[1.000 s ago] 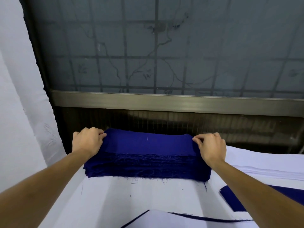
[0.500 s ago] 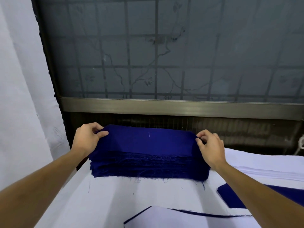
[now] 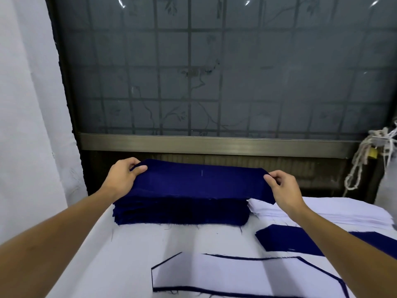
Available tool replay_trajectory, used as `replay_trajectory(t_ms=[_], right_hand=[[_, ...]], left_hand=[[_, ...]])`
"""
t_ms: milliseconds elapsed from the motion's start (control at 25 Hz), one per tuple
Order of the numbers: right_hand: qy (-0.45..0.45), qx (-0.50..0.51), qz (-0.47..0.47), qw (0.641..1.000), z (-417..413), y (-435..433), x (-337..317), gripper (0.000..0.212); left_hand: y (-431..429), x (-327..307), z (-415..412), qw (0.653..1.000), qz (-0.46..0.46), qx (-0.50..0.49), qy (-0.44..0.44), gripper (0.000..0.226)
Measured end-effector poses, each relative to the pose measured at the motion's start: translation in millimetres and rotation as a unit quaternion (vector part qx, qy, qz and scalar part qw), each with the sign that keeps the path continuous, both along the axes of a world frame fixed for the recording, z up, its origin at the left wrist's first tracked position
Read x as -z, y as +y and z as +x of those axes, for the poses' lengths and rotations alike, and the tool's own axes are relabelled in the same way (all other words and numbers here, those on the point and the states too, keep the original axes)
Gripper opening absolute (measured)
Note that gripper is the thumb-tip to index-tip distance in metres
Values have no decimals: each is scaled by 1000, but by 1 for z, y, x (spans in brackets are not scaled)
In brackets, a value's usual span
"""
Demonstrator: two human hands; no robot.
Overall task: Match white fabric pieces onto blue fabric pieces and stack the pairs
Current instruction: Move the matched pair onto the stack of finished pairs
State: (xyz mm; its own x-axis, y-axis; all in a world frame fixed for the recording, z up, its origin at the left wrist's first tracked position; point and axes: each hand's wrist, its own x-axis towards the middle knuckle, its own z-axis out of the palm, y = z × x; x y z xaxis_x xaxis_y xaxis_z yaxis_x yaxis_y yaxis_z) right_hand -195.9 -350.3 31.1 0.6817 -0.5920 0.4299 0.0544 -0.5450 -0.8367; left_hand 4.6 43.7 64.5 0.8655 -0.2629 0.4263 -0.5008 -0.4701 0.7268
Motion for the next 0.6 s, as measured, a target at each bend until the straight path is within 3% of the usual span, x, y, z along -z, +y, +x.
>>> replay_trajectory(t_ms=[240, 440, 600], right_hand=[[56, -1, 38, 998, -74, -20, 17, 19], [166, 5, 7, 986, -128, -31, 54, 29], [229, 26, -28, 973, -150, -36, 86, 26]], left_hand=[[-20, 21, -52, 998, 36, 0, 48, 22], [-28, 64, -92, 993, 104, -7, 64, 27], [-34, 105, -116, 984, 143, -19, 106, 48]])
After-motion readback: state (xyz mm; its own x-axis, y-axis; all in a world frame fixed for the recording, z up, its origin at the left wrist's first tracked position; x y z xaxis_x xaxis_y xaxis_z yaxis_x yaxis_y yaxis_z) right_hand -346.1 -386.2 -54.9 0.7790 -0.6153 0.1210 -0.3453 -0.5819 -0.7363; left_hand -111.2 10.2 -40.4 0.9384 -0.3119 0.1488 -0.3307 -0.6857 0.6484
